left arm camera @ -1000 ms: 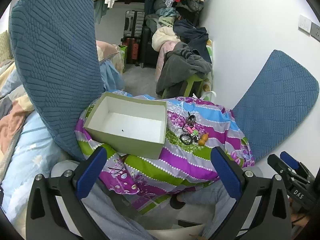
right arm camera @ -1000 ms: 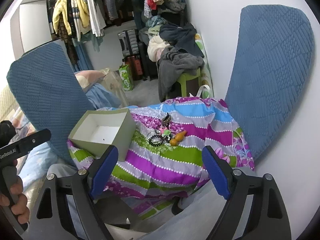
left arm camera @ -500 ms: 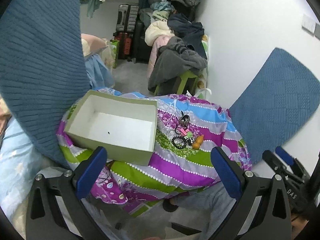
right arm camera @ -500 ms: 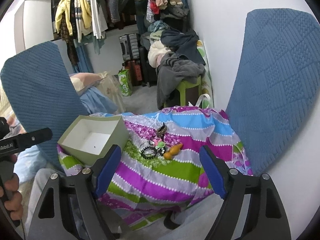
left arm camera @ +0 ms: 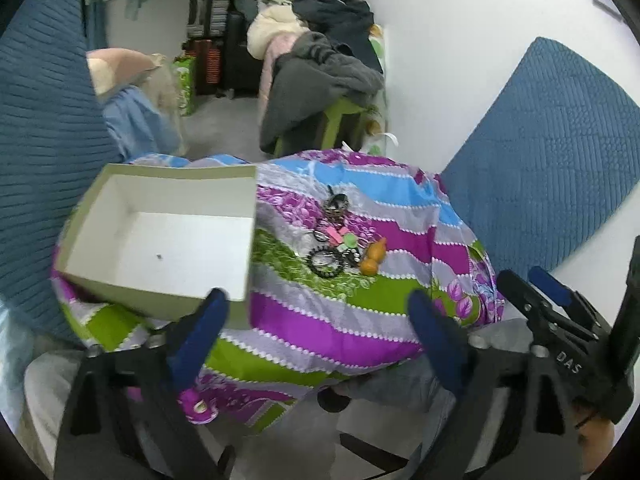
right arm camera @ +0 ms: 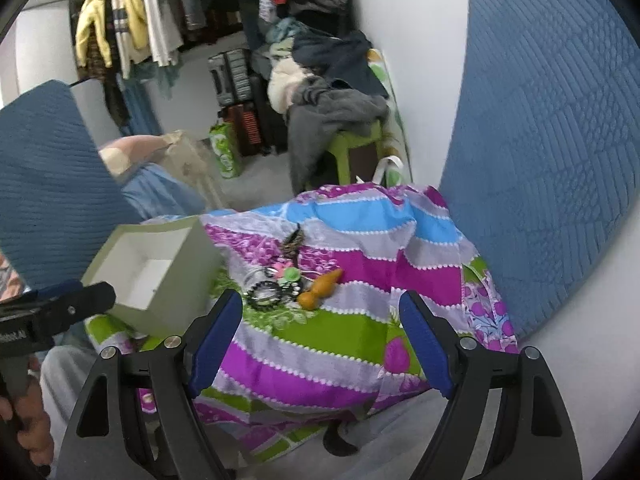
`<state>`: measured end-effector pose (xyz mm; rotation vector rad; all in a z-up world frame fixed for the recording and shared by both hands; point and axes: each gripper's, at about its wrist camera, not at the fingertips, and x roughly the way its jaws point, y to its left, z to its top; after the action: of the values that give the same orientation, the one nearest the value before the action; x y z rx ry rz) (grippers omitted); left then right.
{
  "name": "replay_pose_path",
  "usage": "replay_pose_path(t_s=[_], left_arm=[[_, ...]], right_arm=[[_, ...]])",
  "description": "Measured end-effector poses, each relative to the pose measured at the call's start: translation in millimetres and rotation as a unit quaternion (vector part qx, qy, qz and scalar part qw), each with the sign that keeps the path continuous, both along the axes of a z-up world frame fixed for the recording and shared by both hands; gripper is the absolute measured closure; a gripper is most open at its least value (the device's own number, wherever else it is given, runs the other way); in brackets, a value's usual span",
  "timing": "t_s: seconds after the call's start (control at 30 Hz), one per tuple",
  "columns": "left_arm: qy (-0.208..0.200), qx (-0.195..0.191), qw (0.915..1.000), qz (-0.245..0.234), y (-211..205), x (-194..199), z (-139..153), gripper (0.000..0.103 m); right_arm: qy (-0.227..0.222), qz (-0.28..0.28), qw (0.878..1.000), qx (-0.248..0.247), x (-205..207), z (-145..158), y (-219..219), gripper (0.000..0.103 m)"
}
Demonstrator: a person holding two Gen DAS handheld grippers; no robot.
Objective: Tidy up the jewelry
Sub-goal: 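Move both tools down toward the jewelry pile beside the white box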
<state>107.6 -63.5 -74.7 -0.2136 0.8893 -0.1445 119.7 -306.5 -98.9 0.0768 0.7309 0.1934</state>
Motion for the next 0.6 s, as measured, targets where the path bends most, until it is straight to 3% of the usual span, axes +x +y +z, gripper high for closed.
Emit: replay_pose_path(t_s=[0.13, 0.2, 0.33, 0.47, 0.6], left_arm=[[0.000, 0.002, 1.0000, -0.009, -9.7, 14.3, -12.3, 0.020], [0.010, 0.009, 0.9998, -0.017, -16.7, 25.0, -22.9, 0.031], [0.041, 0.001, 0.9990, -0.015, -24.6, 44.0, -49.0, 0.039], [0.077, -0.004, 0.9969, -0.010, -35.2, 65.5, -78.1, 0.055], [0.087, -0.013, 0.9960, 0.010, -38.6, 88.1, -100.5, 0.060]], right_arm=[[0.013, -0.007, 1.000, 0.002, 15.7, -13.0, -4.6, 0.024], [0.024, -0.003, 1.000, 0.004, 26.1, -22.2, -5.7, 0.024], [0.050, 0.007, 0.999, 0.013, 50.6, -42.2, -6.8, 0.029], [0.079, 0.013, 0.996, 0.031, 74.7, -62.7, -10.4, 0.030], [0.109, 0.037, 0.993, 0.037, 100.0, -84.2, -6.1, 0.038]])
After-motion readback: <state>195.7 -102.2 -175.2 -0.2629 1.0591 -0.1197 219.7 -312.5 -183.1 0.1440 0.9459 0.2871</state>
